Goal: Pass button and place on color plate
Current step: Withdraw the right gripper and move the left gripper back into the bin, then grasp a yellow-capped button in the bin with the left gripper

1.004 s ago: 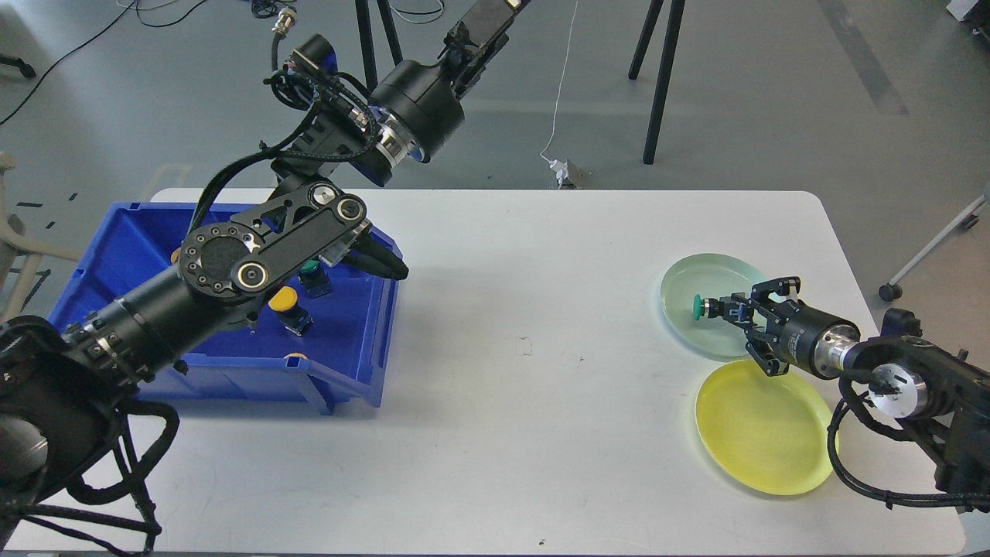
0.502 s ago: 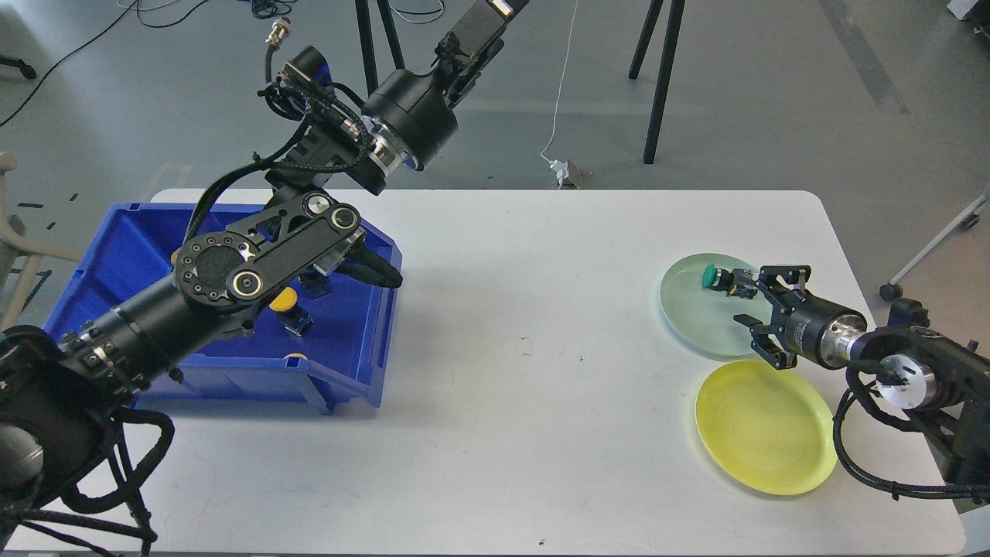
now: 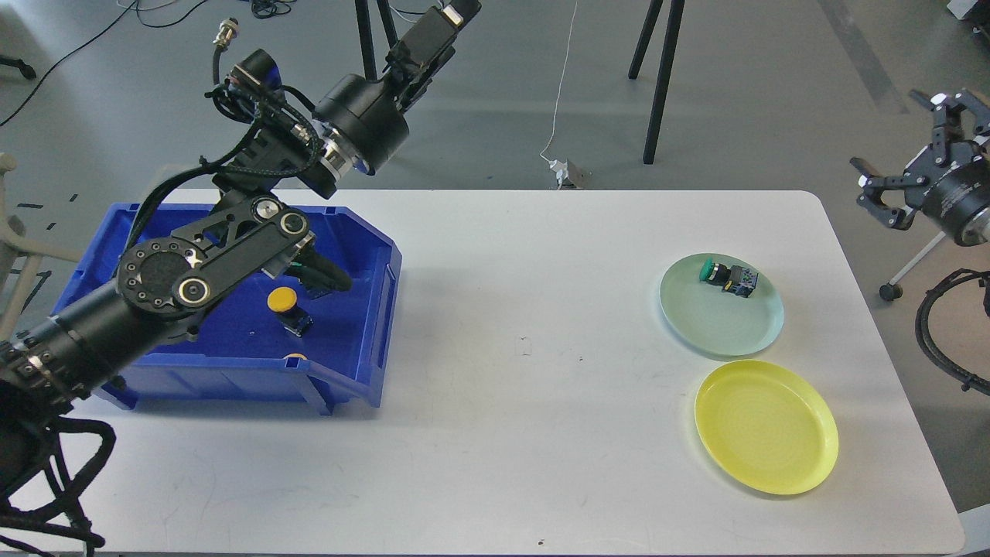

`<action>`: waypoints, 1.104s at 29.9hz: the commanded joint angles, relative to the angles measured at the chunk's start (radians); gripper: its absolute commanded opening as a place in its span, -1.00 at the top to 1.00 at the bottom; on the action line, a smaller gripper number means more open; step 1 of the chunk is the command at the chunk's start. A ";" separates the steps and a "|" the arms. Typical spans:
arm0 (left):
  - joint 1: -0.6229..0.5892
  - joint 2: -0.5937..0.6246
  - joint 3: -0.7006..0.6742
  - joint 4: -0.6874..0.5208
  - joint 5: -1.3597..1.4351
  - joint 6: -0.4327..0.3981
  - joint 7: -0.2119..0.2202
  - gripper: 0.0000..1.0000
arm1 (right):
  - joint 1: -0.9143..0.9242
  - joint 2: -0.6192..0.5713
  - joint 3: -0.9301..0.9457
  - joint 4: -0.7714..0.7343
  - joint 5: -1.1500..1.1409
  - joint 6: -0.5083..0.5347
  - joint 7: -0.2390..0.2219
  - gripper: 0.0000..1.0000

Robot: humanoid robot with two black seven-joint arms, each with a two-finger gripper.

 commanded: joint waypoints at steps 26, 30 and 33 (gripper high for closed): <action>0.020 0.318 0.409 0.194 0.776 -0.186 -0.006 -0.76 | -0.017 0.003 0.040 0.070 0.081 0.007 0.003 -0.97; 0.022 0.287 0.432 0.237 0.775 -0.187 -0.007 -0.72 | -0.017 0.007 0.034 0.070 0.081 0.006 0.003 -0.97; 0.022 0.252 0.470 0.283 0.775 -0.186 -0.009 -0.72 | -0.017 0.013 0.031 0.070 0.081 0.006 0.003 -0.97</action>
